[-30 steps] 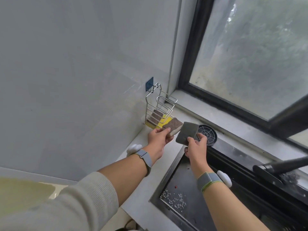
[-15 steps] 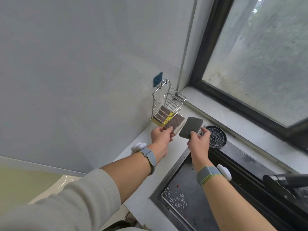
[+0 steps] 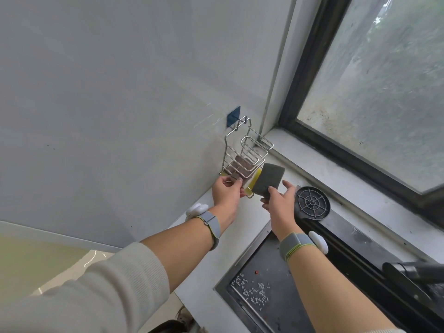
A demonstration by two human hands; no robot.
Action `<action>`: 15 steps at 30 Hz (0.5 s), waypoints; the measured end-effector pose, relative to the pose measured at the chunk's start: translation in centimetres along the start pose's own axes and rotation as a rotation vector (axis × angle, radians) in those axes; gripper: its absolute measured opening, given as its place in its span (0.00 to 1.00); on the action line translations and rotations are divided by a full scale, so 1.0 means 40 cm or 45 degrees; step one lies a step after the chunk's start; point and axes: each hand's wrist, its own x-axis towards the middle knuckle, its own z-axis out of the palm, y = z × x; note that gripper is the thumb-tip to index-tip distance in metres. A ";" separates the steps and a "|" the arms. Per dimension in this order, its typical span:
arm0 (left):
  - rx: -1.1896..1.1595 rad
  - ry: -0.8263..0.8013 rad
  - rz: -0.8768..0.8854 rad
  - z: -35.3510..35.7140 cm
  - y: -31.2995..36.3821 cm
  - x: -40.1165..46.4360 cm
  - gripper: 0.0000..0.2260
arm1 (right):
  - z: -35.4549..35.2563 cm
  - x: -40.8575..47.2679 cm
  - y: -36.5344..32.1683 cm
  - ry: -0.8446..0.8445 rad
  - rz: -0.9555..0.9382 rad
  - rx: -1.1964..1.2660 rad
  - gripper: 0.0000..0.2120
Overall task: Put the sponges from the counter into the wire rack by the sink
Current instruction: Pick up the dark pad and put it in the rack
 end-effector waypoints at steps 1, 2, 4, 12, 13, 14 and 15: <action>0.002 0.008 0.002 -0.001 0.002 0.004 0.06 | 0.006 0.000 0.000 -0.003 -0.002 0.002 0.25; 0.004 0.018 0.003 -0.001 0.005 0.009 0.06 | 0.012 0.001 0.000 -0.006 -0.004 0.003 0.25; -0.006 0.045 0.009 -0.001 0.011 0.017 0.06 | 0.023 0.003 0.000 -0.017 -0.008 0.000 0.25; -0.031 0.098 0.018 0.004 0.019 0.039 0.10 | 0.063 -0.003 0.007 -0.030 -0.058 -0.035 0.22; -0.040 0.107 0.011 0.005 0.019 0.041 0.09 | 0.066 -0.004 0.007 -0.028 -0.073 -0.035 0.21; -0.051 0.119 -0.002 0.004 0.019 0.044 0.08 | 0.070 -0.007 0.008 -0.032 -0.079 -0.028 0.21; -0.070 0.135 -0.016 0.004 0.020 0.048 0.08 | 0.073 -0.009 0.008 -0.035 -0.084 -0.028 0.21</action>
